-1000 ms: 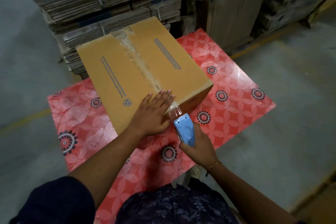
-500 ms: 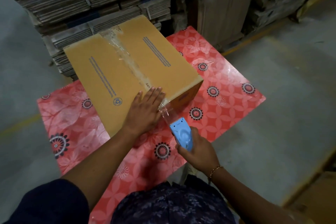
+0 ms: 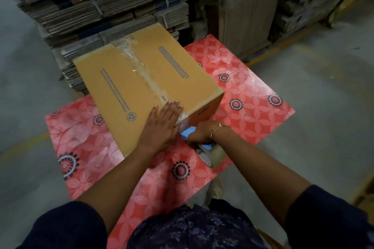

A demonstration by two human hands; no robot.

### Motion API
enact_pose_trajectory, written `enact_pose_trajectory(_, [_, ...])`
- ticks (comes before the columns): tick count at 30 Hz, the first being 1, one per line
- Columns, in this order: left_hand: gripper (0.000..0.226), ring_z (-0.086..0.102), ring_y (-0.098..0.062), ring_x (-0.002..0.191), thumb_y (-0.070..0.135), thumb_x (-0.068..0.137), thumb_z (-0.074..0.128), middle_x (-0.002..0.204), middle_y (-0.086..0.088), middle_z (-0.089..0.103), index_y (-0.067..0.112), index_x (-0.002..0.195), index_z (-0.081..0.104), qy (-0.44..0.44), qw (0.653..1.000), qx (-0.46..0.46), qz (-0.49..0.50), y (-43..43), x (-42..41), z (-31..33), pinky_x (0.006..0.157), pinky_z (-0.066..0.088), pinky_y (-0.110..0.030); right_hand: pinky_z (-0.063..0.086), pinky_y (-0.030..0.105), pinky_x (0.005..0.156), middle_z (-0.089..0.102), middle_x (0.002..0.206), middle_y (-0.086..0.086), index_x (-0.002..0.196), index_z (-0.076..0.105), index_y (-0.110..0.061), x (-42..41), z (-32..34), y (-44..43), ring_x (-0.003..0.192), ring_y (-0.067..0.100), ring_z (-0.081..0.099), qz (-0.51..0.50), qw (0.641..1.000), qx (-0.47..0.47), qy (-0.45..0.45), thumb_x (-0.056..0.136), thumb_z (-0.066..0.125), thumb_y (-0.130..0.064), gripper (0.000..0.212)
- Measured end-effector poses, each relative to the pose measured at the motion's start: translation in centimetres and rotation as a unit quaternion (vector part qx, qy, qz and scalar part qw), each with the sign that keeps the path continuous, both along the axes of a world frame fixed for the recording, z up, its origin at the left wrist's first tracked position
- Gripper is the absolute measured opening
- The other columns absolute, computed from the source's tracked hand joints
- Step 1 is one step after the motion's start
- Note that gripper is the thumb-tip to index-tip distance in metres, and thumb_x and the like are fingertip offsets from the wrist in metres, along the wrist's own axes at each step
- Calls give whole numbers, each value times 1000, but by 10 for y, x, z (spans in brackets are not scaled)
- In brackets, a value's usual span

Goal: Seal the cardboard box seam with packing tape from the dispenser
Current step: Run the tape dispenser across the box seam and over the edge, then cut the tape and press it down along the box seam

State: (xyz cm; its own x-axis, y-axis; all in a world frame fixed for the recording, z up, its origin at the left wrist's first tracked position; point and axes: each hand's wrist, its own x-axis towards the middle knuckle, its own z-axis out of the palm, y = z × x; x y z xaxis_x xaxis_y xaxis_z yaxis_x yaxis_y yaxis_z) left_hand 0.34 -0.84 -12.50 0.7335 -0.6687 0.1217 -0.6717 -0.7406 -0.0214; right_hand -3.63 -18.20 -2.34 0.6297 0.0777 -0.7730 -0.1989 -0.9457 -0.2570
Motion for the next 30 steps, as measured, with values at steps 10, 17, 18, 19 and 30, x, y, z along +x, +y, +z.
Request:
enact_pose_trajectory(10, [67,30,-20,153,42,94,35,167,-2,30,20,157,34,41,999,-20,7,1,3,5,121,27,-55,44,35,69,66,114,7,125,46,-16,-63,-94,-44,101,33,67,95,967,-133,-196,77,64,-45,59])
enact_pose_trajectory(17, [70,24,-16,155,39,92,48,169,2,25,24,158,30,53,998,-30,16,1,3,2,123,22,-53,49,47,83,62,103,12,137,43,-17,-75,-136,-37,89,35,60,252,893,-123,-353,73,66,-20,67])
enact_pose_trajectory(18, [70,23,-16,155,40,93,49,169,2,24,24,158,29,55,998,-30,17,1,3,3,123,22,-53,48,48,85,61,103,12,138,42,-16,-76,-138,-35,90,35,59,257,885,-122,-367,74,64,-17,68])
enact_pose_trajectory(19, [70,23,-16,156,39,92,49,169,2,24,24,158,30,56,998,-29,17,2,3,3,123,22,-53,47,48,87,61,104,13,140,41,-15,-78,-139,-32,91,35,58,260,881,-119,-378,75,62,-16,68])
enact_pose_trajectory(30, [69,25,-16,155,41,93,53,168,2,27,24,157,33,49,998,-36,16,2,4,4,121,24,-54,44,44,86,62,104,1,124,57,-21,-106,-136,-27,98,27,59,96,912,-60,-395,74,55,-34,51])
